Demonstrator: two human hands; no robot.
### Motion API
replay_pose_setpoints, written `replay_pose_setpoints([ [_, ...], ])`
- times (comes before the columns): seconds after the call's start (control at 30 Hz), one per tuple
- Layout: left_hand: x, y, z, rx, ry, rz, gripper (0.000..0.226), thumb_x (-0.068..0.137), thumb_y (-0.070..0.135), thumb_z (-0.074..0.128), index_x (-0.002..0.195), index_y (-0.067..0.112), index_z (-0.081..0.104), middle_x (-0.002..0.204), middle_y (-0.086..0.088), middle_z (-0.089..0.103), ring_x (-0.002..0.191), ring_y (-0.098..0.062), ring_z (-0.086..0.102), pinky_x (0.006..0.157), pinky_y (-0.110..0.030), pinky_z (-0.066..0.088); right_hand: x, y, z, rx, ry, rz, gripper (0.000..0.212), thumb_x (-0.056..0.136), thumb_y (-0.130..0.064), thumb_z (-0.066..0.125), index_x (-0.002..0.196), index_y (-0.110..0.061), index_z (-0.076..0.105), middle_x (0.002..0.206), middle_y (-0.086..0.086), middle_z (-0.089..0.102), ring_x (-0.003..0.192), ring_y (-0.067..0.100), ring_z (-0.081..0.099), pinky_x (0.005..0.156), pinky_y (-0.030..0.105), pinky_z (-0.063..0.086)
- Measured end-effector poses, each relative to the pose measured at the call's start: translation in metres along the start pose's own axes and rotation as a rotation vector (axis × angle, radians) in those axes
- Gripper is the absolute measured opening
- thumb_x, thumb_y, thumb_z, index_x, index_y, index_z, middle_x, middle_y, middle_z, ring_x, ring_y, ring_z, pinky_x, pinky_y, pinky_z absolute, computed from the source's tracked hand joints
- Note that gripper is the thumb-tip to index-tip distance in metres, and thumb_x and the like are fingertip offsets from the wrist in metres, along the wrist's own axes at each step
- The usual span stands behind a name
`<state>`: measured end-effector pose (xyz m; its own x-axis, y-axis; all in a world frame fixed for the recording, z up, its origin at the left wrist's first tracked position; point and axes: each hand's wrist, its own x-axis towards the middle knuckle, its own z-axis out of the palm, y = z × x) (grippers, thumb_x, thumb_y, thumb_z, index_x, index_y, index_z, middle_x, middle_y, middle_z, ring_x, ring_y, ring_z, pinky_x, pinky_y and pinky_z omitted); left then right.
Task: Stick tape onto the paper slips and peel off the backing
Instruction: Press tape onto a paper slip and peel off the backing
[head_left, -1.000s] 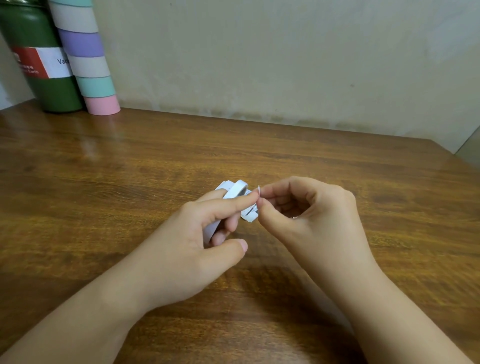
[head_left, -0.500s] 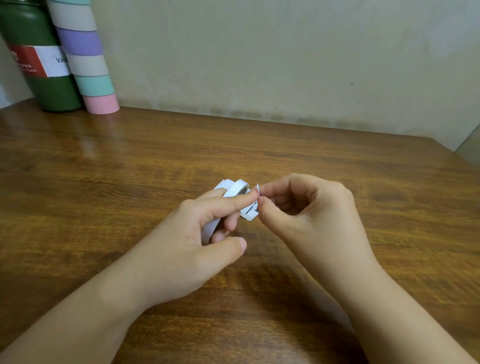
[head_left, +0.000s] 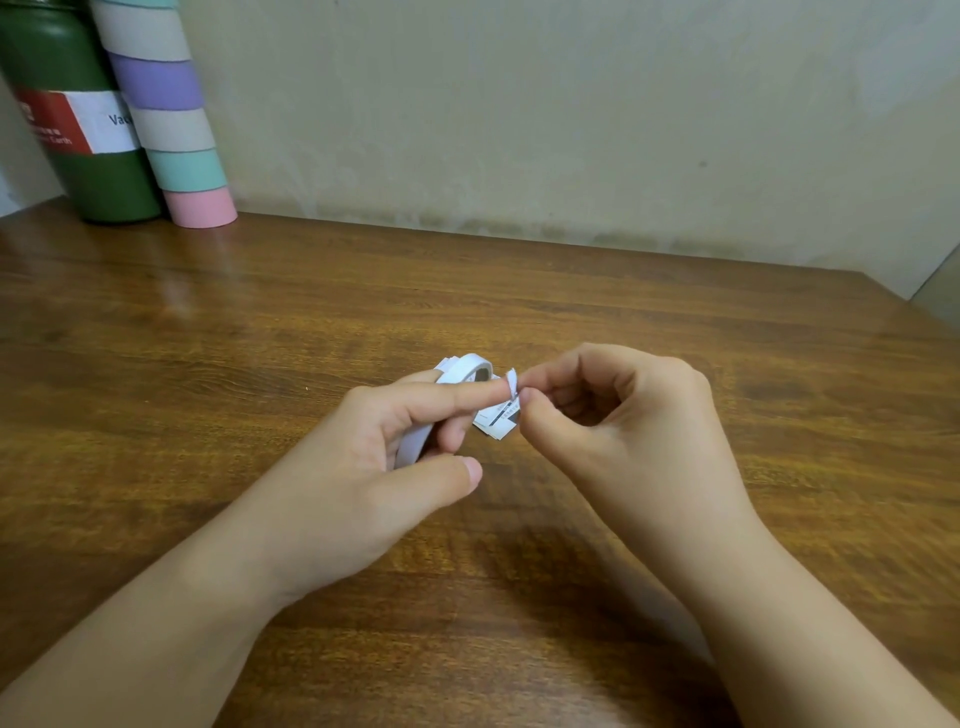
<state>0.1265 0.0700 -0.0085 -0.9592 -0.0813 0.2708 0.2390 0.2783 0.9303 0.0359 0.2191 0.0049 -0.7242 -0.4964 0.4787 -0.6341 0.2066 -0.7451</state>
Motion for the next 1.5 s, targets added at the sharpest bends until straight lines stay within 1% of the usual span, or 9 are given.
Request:
replay_pose_setpoints([
  [0.27, -0.0002, 0.0021, 0.0004, -0.046, -0.01, -0.014, 0.048, 0.06, 0.035, 0.06, 0.108, 0.041, 0.069, 0.073, 0.013, 0.045, 0.07, -0.003, 0.045, 0.066, -0.012, 0.038, -0.0007, 0.0008, 0.0009, -0.007, -0.003, -0.04, 0.004, 0.074, -0.016, 0.075, 0.076, -0.014, 0.073, 0.06, -0.005, 0.066, 0.057, 0.007, 0.06, 0.056, 0.009, 0.044],
  [0.43, -0.0003, 0.0028, 0.0008, -0.049, -0.016, -0.026, 0.047, 0.06, 0.036, 0.061, 0.106, 0.043, 0.069, 0.073, 0.013, 0.044, 0.071, -0.008, 0.044, 0.066, -0.017, 0.038, -0.0008, 0.0028, 0.001, -0.059, 0.012, -0.085, 0.003, 0.075, -0.013, 0.075, 0.077, -0.014, 0.074, 0.06, -0.007, 0.066, 0.059, 0.005, 0.061, 0.056, 0.007, 0.043],
  [0.53, -0.0004, 0.0026, 0.001, -0.06, -0.009, -0.035, 0.047, 0.059, 0.036, 0.061, 0.105, 0.043, 0.069, 0.072, 0.013, 0.045, 0.07, -0.01, 0.043, 0.065, -0.019, 0.037, -0.0008, 0.0036, 0.0021, -0.111, 0.045, -0.134, 0.003, 0.075, -0.018, 0.073, 0.076, -0.015, 0.074, 0.06, -0.009, 0.066, 0.061, 0.004, 0.061, 0.056, 0.007, 0.043],
  [0.63, -0.0003, 0.0017, 0.001, -0.058, -0.004, -0.044, 0.048, 0.059, 0.037, 0.062, 0.106, 0.043, 0.069, 0.073, 0.013, 0.045, 0.07, -0.012, 0.043, 0.065, -0.022, 0.037, -0.0005, 0.0041, 0.0042, -0.215, 0.085, -0.199, 0.007, 0.074, -0.021, 0.068, 0.075, -0.017, 0.073, 0.059, -0.011, 0.064, 0.063, 0.006, 0.06, 0.057, 0.013, 0.045],
  [0.77, -0.0007, 0.0024, 0.0021, -0.058, -0.018, -0.038, 0.047, 0.06, 0.036, 0.061, 0.106, 0.041, 0.069, 0.073, 0.012, 0.044, 0.072, -0.007, 0.045, 0.068, -0.015, 0.039, 0.0004, 0.0052, 0.0039, -0.314, 0.144, -0.246, 0.007, 0.074, -0.022, 0.066, 0.069, -0.017, 0.069, 0.058, -0.01, 0.061, 0.058, 0.01, 0.055, 0.054, 0.021, 0.044],
  [0.93, 0.0002, 0.0029, 0.0023, -0.14, -0.012, -0.045, 0.051, 0.058, 0.032, 0.062, 0.108, 0.039, 0.069, 0.073, 0.011, 0.044, 0.067, -0.006, 0.042, 0.063, -0.016, 0.037, 0.0, 0.0041, 0.0026, -0.298, 0.138, -0.257, 0.003, 0.073, -0.021, 0.066, 0.071, -0.019, 0.066, 0.059, -0.013, 0.057, 0.057, 0.008, 0.052, 0.053, 0.02, 0.043],
  [1.07, 0.0004, 0.0023, -0.0018, -0.273, -0.035, -0.071, 0.055, 0.058, 0.025, 0.063, 0.113, 0.026, 0.07, 0.073, 0.006, 0.044, 0.06, -0.01, 0.039, 0.059, -0.021, 0.039, -0.0013, 0.0036, 0.0042, -0.314, 0.133, -0.287, 0.007, 0.071, -0.021, 0.071, 0.076, -0.019, 0.065, 0.061, -0.013, 0.055, 0.057, 0.008, 0.049, 0.053, 0.022, 0.042],
  [1.17, 0.0008, 0.0012, -0.0034, -0.323, -0.051, -0.088, 0.055, 0.058, 0.023, 0.064, 0.113, 0.021, 0.07, 0.074, 0.004, 0.044, 0.06, -0.011, 0.039, 0.058, -0.023, 0.04, -0.0015, 0.0044, 0.005, -0.314, 0.148, -0.306, 0.007, 0.073, -0.02, 0.071, 0.076, -0.017, 0.065, 0.062, -0.011, 0.056, 0.057, 0.008, 0.049, 0.053, 0.024, 0.043],
  [1.5, 0.0009, 0.0012, -0.0014, -0.308, -0.043, -0.083, 0.054, 0.058, 0.024, 0.064, 0.111, 0.024, 0.07, 0.073, 0.005, 0.045, 0.06, -0.011, 0.039, 0.058, -0.021, 0.04, -0.0014, 0.0044, 0.0052, -0.327, 0.165, -0.33, 0.009, 0.074, -0.019, 0.073, 0.073, -0.017, 0.064, 0.061, -0.01, 0.056, 0.056, 0.008, 0.048, 0.052, 0.025, 0.043],
])
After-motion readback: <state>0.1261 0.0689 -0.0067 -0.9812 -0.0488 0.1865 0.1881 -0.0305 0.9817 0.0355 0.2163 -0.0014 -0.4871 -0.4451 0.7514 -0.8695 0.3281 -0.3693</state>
